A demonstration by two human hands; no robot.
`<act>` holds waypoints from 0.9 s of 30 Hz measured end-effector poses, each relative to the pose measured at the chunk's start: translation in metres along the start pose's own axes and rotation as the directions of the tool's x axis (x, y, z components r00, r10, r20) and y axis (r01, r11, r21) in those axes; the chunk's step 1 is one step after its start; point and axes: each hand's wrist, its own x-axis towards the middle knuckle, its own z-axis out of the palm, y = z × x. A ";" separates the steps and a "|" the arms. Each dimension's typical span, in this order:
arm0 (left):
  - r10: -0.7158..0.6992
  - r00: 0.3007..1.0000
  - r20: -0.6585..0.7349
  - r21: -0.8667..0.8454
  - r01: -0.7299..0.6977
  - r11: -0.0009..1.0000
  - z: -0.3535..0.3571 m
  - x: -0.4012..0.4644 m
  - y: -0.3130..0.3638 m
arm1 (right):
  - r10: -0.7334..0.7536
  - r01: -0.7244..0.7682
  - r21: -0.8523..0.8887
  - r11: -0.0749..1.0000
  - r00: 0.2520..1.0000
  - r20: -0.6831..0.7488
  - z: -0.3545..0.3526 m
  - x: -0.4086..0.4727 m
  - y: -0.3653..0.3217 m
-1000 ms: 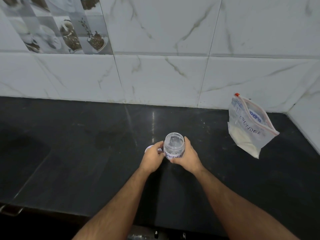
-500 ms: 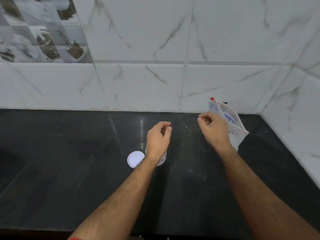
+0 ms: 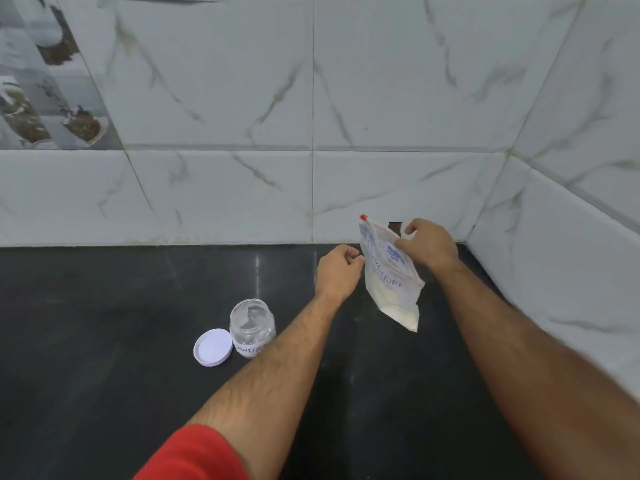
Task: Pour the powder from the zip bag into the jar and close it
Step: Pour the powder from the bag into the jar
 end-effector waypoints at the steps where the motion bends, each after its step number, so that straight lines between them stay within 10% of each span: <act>1: -0.013 1.000 0.007 0.004 0.013 1.000 0.006 0.002 0.004 | 0.002 -0.001 -0.015 1.000 0.999 0.037 0.000 0.003 0.003; 11: -0.100 0.994 -0.046 0.105 0.105 0.989 0.042 0.011 0.033 | -0.038 0.049 -0.047 0.998 0.976 0.215 -0.001 0.027 0.022; 27: -0.186 0.956 -0.225 0.043 0.200 0.979 0.035 0.021 0.049 | 0.101 -0.104 0.169 0.980 0.994 0.030 -0.041 0.055 0.050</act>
